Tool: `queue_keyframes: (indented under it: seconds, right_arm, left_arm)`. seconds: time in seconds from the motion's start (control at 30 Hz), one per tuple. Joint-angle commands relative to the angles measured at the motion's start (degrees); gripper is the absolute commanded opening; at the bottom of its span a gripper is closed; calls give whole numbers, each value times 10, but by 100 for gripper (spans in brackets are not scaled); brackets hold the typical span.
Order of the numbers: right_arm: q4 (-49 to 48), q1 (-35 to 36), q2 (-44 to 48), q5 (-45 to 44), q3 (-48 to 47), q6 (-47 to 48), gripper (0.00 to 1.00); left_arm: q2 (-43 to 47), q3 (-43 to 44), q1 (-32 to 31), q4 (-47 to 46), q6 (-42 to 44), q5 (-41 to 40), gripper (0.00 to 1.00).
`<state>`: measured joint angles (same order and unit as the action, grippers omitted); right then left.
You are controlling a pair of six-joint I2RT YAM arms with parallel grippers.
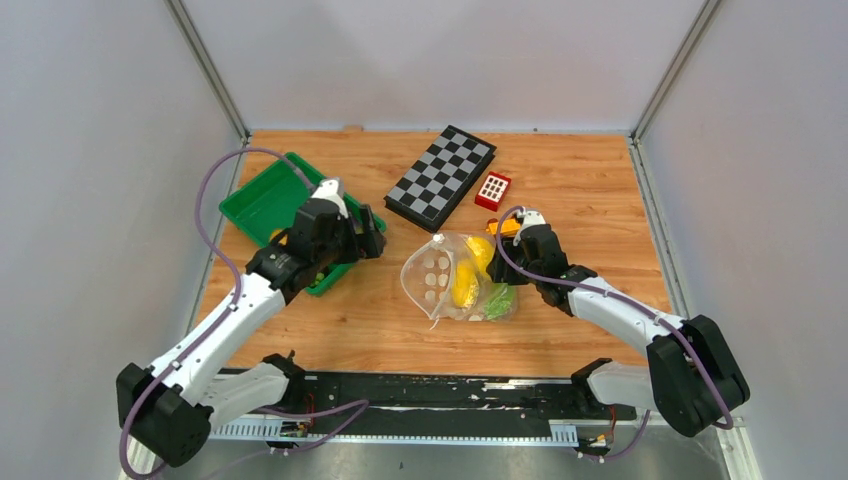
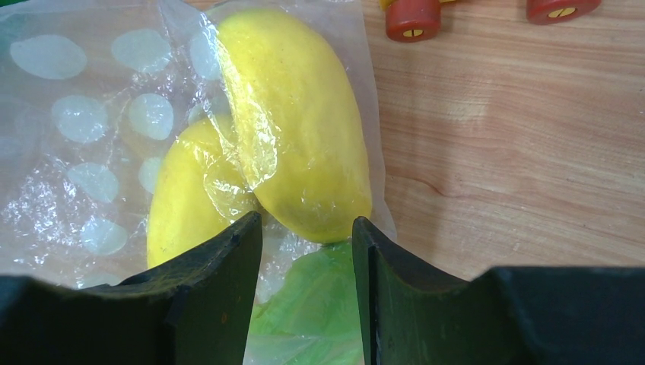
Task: Open the zip-top bag and remove the fake food
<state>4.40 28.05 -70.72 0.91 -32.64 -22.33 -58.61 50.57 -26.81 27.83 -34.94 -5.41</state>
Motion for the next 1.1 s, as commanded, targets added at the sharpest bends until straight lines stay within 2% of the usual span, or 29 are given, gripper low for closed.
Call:
queue_keyframes:
  seconds: [0.0,0.27,0.53,0.87,1.07]
  right_arm:
    - [-26,1,7,-6,2,-8,47]
    - [-26,1,-1,-7,1,-8,47]
    - [-28,1,-12,-2,-2,-7,47]
    - [-25,0,-17,2,-5,-6,47]
    - [-24,1,-15,-2,-5,-7,48]
  left_arm:
    - [-6,0,-75,-21,-33,1,99]
    - [-75,15,-179,-58,-46,-14,93]
    - [-167,30,-232,-121,-61,9,84]
    - [-248,74,-258,-146,-69,13,78]
    - [-214,75,-264,-107,-68,-31,76]
